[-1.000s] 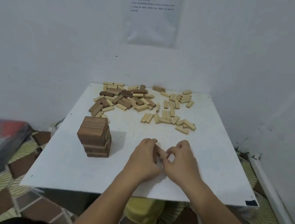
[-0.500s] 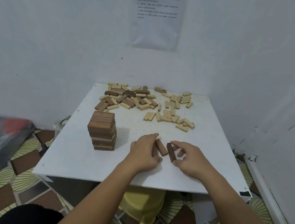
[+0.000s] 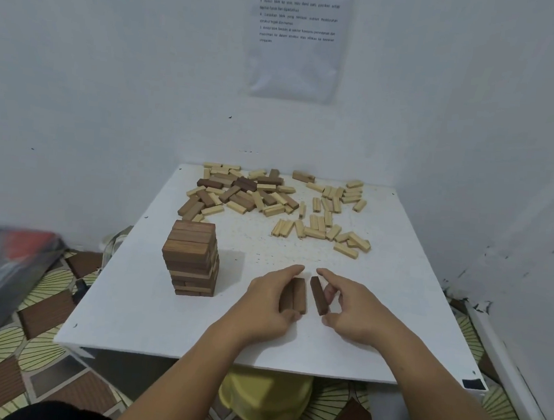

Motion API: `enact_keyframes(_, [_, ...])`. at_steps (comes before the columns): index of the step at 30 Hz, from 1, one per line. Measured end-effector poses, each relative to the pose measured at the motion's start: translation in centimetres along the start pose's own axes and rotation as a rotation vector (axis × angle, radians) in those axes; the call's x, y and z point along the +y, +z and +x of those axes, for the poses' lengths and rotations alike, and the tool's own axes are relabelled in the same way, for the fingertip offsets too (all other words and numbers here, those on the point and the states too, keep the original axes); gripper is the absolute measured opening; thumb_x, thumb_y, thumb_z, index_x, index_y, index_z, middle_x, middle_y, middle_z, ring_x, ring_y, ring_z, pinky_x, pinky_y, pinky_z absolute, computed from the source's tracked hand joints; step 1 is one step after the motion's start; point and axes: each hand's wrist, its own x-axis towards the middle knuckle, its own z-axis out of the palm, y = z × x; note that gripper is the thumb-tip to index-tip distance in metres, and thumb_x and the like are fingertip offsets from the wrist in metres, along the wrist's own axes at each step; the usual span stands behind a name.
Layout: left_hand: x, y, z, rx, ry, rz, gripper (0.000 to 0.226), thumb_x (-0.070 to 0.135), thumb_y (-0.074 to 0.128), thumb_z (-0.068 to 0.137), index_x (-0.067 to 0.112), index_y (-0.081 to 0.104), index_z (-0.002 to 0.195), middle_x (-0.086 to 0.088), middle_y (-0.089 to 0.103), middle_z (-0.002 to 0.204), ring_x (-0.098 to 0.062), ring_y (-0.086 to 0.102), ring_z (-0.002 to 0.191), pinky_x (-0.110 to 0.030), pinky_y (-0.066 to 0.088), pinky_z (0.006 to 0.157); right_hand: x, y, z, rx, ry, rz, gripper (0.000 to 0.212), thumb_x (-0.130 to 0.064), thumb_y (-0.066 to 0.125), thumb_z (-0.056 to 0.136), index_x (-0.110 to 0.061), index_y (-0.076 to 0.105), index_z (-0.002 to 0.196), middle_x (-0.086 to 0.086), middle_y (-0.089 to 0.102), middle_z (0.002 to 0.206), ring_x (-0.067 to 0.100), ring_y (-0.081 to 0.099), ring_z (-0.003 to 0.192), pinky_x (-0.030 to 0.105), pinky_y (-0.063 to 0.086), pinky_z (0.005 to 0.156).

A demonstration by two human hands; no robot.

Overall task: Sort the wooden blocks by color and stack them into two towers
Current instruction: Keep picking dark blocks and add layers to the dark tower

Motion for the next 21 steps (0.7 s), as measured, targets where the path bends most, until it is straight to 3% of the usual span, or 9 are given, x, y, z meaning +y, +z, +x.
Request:
enact_keyframes(3, [-0.4,0.1,-0.4,0.017,0.03,0.001,0.089,0.033,0.08,0.086,0.038,0.029,0.159,0.013,0.031,0.164,-0.009,0.029,0.15,-0.032,0.026,0.124,-0.2,0.0,0.3,-0.016,-0.006,-0.007,0.084,-0.015,0.076,0.084,-0.041,0.038,0.154,-0.015,0.06,0.101,0.007,0.057,0.1,0.033,0.051,0.095])
enact_keyframes(7, [-0.6,-0.2,-0.3,0.016,0.046,0.014,0.087,0.029,0.078,0.089,0.032,0.03,0.16,0.01,0.034,0.162,-0.01,0.031,0.148,-0.023,0.022,0.119,-0.6,-0.1,0.6,0.0,-0.001,-0.043,0.082,-0.021,0.076,0.083,-0.043,0.037,0.153,-0.014,0.06,0.099,0.011,0.059,0.097,0.038,0.053,0.093])
enact_keyframes(15, [-1.1,-0.5,0.3,0.008,0.024,-0.029,0.089,0.031,0.08,0.085,0.035,0.031,0.159,0.01,0.043,0.151,-0.009,0.037,0.142,-0.03,0.03,0.119,-1.6,-0.1,0.7,-0.014,0.008,-0.083,0.073,-0.033,0.083,0.076,-0.045,0.049,0.14,-0.013,0.056,0.1,0.009,0.058,0.094,0.036,0.054,0.086])
enact_keyframes(19, [-1.4,-0.2,0.4,0.034,0.035,-0.035,0.088,0.032,0.081,0.083,0.037,0.032,0.157,0.014,0.045,0.145,-0.006,0.039,0.137,-0.026,0.031,0.116,-2.9,-0.2,0.7,-0.024,-0.033,-0.319,0.064,-0.035,0.078,0.073,-0.036,0.046,0.129,-0.013,0.043,0.119,0.015,0.057,0.1,0.037,0.055,0.084])
enact_keyframes(21, [-1.5,-0.2,0.3,0.041,0.045,-0.026,0.089,0.033,0.081,0.083,0.035,0.032,0.157,0.015,0.046,0.143,-0.005,0.04,0.135,-0.025,0.031,0.114,-3.6,-0.4,0.8,-0.012,-0.043,-0.407,0.058,-0.026,0.073,0.071,-0.03,0.045,0.122,-0.01,0.043,0.121,0.017,0.057,0.093,0.04,0.057,0.078])
